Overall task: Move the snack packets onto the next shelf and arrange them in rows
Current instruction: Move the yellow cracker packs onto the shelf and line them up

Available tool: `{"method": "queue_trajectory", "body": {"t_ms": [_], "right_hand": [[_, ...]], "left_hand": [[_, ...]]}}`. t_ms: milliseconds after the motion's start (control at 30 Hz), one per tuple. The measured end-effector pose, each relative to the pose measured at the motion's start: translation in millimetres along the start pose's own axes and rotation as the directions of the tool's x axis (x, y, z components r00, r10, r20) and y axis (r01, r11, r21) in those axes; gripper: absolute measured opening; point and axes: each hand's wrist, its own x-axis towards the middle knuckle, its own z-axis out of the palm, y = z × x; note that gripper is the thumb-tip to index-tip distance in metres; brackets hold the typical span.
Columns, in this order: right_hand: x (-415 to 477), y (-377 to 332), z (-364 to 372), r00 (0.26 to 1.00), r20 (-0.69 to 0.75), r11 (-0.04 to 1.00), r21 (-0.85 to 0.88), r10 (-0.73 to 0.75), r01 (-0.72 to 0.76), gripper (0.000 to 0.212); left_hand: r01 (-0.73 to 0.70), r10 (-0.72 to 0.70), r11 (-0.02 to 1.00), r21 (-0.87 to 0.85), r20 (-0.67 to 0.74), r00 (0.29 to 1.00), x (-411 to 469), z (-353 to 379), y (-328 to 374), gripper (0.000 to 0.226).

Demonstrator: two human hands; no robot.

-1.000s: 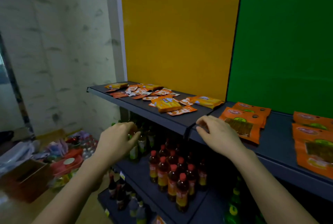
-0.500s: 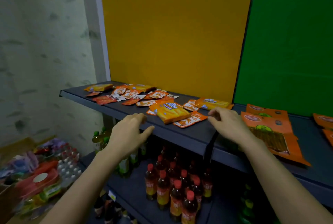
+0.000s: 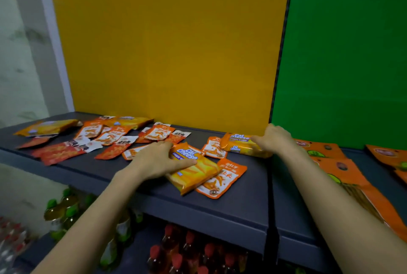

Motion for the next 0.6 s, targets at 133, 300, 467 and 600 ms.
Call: {"method": "queue_trajectory", "body": {"t_ms": [133,300,467,600], "right_hand": [[10,-5,9,0.987,0.130,0.994,-0.063,0.096,-0.088,0.074],[19,-12,22,0.964,0.124,0.969,0.036,0.237,-0.243,0.101],[24,-15,23,0.947,0.153,0.931,0.194,0.282,-0.309,0.113],[23,-17,22,0.932,0.128,0.881,0.304,0.340,-0.363,0.119]], "left_hand": [[0.022,-0.019,0.999,-0.023,0.150,0.989,28,-6,-5,0.078],[0.017,-0.023,1.000,0.024,0.289,0.957,48,-14,-7,0.078],[-0.006,0.026,0.998,-0.065,0.312,0.950,59,-18,-18,0.080],[-0.024,0.134,0.939,-0.344,0.301,0.944,64,-21,-31,0.056]]}}
